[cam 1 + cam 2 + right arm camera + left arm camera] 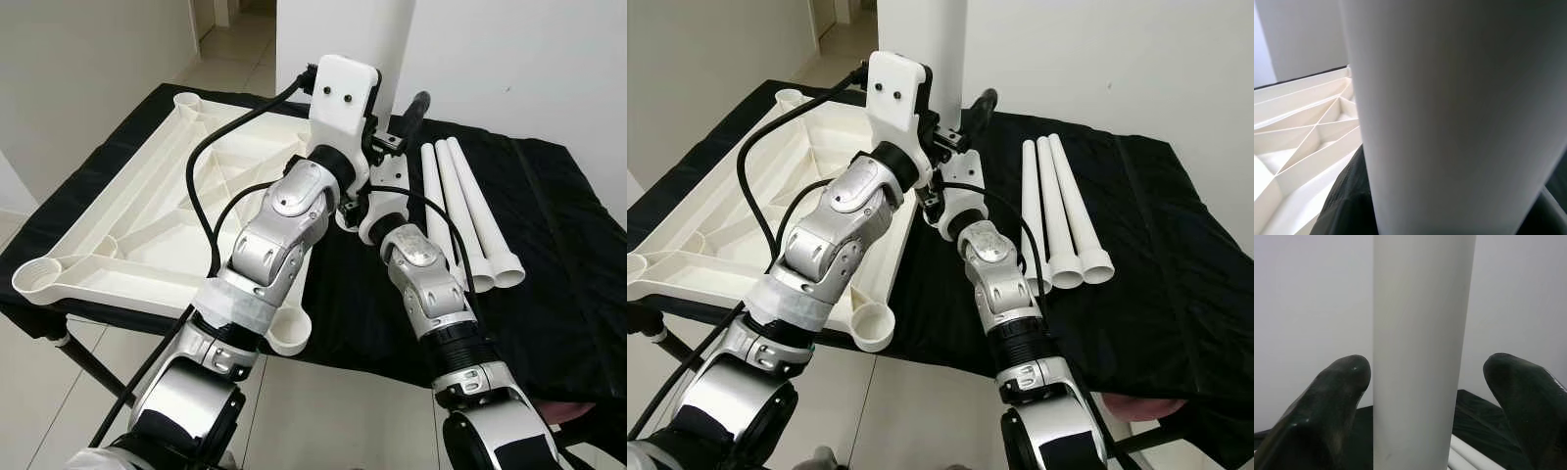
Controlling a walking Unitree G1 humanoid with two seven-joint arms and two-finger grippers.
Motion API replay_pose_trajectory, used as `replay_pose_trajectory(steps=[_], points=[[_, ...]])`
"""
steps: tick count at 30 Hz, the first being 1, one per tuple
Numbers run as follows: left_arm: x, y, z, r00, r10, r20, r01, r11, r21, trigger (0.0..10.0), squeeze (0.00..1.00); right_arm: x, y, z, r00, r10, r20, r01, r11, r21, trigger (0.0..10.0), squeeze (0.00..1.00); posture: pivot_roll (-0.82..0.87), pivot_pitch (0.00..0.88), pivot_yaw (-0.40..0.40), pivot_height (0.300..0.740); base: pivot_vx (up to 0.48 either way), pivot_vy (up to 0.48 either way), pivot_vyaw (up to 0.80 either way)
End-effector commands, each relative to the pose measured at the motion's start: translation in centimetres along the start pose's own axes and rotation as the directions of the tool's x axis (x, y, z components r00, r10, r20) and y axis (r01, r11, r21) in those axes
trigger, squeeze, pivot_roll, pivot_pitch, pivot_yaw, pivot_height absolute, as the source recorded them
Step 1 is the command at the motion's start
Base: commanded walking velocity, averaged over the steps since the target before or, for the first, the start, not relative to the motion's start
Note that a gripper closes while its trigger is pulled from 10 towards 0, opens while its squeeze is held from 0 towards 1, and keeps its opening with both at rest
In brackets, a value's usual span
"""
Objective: Building children table
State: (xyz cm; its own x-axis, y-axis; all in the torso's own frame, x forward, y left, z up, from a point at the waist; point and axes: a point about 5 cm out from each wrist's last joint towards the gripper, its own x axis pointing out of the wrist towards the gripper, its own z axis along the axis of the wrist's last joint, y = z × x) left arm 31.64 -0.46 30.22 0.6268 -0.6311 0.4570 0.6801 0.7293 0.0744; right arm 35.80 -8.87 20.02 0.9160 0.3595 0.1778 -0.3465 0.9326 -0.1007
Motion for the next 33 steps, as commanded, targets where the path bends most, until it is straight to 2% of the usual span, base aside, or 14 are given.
replay_pose_trajectory(steps=[1, 2, 3, 11, 15, 18, 23, 24, 26, 28, 29, 30, 32, 33], points=[[-0.2, -0.8, 0.1, 0.995, -0.103, 0.007, 0.103, 0.994, -0.029, 10.0, 0.91, -0.1, -1.0, -0.3, 0.998, -0.062, -0.020, 0.063, 0.997, 0.042, 10.0, 0.00, 0.00, 0.000, -0.034, 0.740, 0.000, 0.000, 0.00], [-0.3, -0.7, 0.1, 0.995, -0.098, 0.013, 0.099, 0.994, -0.038, 10.0, 0.83, -0.2, -1.3, -0.5, 0.996, -0.086, -0.027, 0.087, 0.995, 0.049, 10.0, 0.00, 0.00, 0.000, -0.033, 0.740, 0.000, 0.000, 0.00], [-0.4, -0.5, 0.2, 0.996, -0.087, 0.019, 0.088, 0.995, -0.048, 10.0, 0.00, -0.2, -1.6, -0.7, 0.994, -0.107, -0.034, 0.109, 0.992, 0.064, 10.0, 0.00, 0.00, 0.000, -0.033, 0.740, 0.000, 0.000, 0.00], [-1.3, 1.1, 0.4, 0.999, 0.000, 0.044, 0.003, 0.998, -0.057, 10.0, 0.00, -0.5, -2.6, -0.9, 0.984, -0.174, -0.043, 0.178, 0.979, 0.099, 10.0, 0.00, 0.00, 0.000, -0.033, 0.740, 0.000, 0.000, 0.00], [-2.3, 2.0, 0.3, 0.997, 0.028, 0.078, -0.029, 1.000, 0.009, 10.0, 0.00, -0.6, -2.8, -1.1, 0.981, -0.187, -0.050, 0.191, 0.977, 0.094, 10.0, 0.00, 0.00, 0.000, -0.034, 0.740, 0.000, 0.000, 0.00], [-3.5, 2.5, -0.4, 0.999, 0.023, 0.048, -0.024, 0.999, 0.028, 10.0, 0.00, -1.0, -3.3, -1.4, 0.978, -0.202, -0.055, 0.206, 0.974, 0.093, 10.0, 0.00, 0.00, 0.000, -0.037, 0.740, 0.000, 0.000, 0.00], [-5.0, 2.7, -0.9, 1.000, -0.017, 0.024, 0.017, 1.000, -0.015, 10.0, 0.00, -1.5, -3.7, -1.7, 0.975, -0.214, -0.062, 0.219, 0.973, 0.079, 10.0, 0.00, 0.00, 0.000, -0.039, 0.740, 0.000, 0.000, 0.00], [-5.8, 2.6, -1.1, 0.999, -0.053, 0.012, 0.053, 0.999, -0.012, 10.0, 0.00, -1.7, -4.0, -1.8, 0.974, -0.219, -0.065, 0.224, 0.972, 0.076, 10.0, 0.00, 0.01, 0.000, -0.040, 0.740, 0.000, 0.000, 0.00], [-6.3, 2.5, -1.3, 0.997, -0.077, 0.004, 0.077, 0.997, -0.008, 10.0, 0.00, -1.8, -4.1, -1.8, 0.973, -0.222, -0.067, 0.227, 0.971, 0.074, 10.0, 0.00, 0.01, 0.000, -0.040, 0.740, 0.000, 0.000, 0.00], [-7.8, 2.4, -1.8, 0.992, -0.121, -0.029, 0.121, 0.993, 0.007, 10.0, 0.00, -2.2, -4.6, -2.0, 0.970, -0.230, -0.072, 0.235, 0.970, 0.061, 10.0, 0.00, 0.00, 0.000, -0.037, 0.740, 0.000, 0.000, 0.00], [-7.8, 2.4, -1.8, 0.992, -0.121, -0.029, 0.121, 0.993, 0.007, 10.0, 0.00, -2.2, -4.6, -2.0, 0.970, -0.230, -0.072, 0.235, 0.970, 0.061, 10.0, 0.00, 0.00, 0.000, -0.037, 0.740, 0.000, 0.000, 0.00], [-8.6, 2.4, -2.1, 0.989, -0.143, -0.048, 0.144, 0.989, 0.026, 10.0, 0.00, -2.3, -4.8, -2.0, 0.970, -0.233, -0.073, 0.237, 0.970, 0.056, 10.0, 0.00, 0.00, 0.000, -0.037, 0.740, 0.000, 0.000, 0.00], [-8.6, 2.4, -2.1, 0.989, -0.143, -0.048, 0.144, 0.989, 0.026, 10.0, 0.00, -2.3, -4.8, -2.0, 0.970, -0.233, -0.073, 0.237, 0.970, 0.056, 10.0, 0.00, 0.00, 0.000, -0.037, 0.740, 0.000, 0.000, 0.00], [-9.7, 2.3, -2.6, 0.978, -0.189, -0.092, 0.193, 0.981, 0.029, 10.0, 0.00, -2.5, -5.0, -2.1, 0.968, -0.239, -0.074, 0.243, 0.969, 0.050, 10.0, 0.00, 0.00, 0.000, -0.037, 0.740, 0.000, 0.000, 0.00]])
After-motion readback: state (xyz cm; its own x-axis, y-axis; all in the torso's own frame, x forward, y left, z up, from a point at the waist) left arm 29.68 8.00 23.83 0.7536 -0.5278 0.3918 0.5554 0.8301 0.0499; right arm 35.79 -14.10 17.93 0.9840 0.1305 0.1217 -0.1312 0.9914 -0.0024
